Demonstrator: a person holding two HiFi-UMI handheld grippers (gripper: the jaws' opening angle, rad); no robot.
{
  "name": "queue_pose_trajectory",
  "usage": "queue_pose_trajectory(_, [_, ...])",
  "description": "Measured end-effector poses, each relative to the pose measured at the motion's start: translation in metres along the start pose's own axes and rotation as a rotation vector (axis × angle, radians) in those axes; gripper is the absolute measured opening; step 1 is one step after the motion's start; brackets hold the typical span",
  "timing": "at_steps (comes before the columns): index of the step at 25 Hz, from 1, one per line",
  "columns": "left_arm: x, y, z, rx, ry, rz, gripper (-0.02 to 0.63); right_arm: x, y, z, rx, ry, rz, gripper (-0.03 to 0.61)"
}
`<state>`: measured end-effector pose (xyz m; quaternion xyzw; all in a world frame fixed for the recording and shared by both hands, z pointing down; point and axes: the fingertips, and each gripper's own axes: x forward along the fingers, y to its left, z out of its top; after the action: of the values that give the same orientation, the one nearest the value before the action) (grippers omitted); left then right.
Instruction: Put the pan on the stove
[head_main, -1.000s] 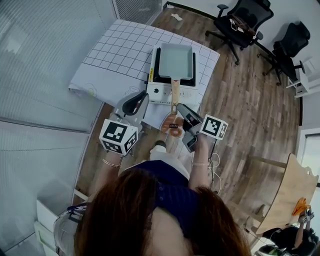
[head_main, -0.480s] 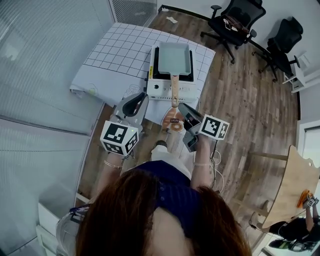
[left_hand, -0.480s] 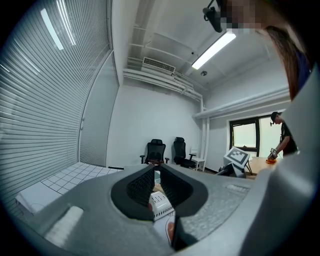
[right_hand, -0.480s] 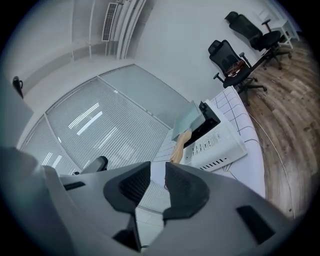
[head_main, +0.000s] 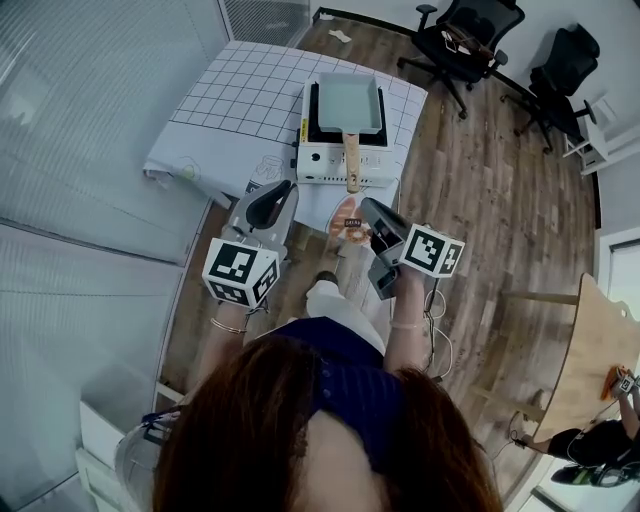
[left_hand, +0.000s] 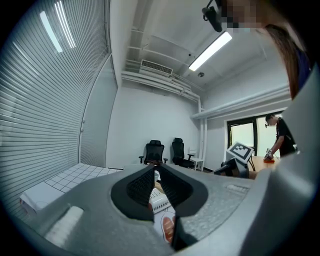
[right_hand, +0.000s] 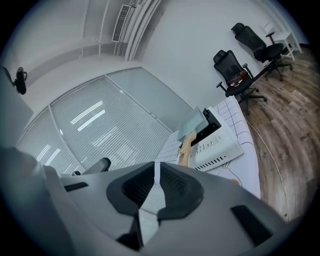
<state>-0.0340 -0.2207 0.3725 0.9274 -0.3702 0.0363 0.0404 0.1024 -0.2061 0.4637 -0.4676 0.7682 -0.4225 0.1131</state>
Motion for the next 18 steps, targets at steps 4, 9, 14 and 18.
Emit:
queue_pose_trajectory(4, [-0.014,-0.006,0.003,-0.001,-0.01,0.0,0.041,-0.01,0.015,-0.005,-0.026,-0.016,0.007,0.026])
queue_pose_trajectory(9, [-0.032,-0.017,0.003,0.002,-0.017,-0.001,0.041,-0.023,0.029,-0.013,-0.062,-0.037,0.011,0.014])
queue_pose_trajectory(14, [-0.049,-0.024,0.002,0.001,-0.026,-0.005,0.041,-0.032,0.042,-0.023,-0.094,-0.049,0.005,0.011])
queue_pose_trajectory(18, [-0.062,-0.03,0.001,0.0,-0.029,-0.007,0.041,-0.041,0.054,-0.03,-0.139,-0.059,-0.014,0.011])
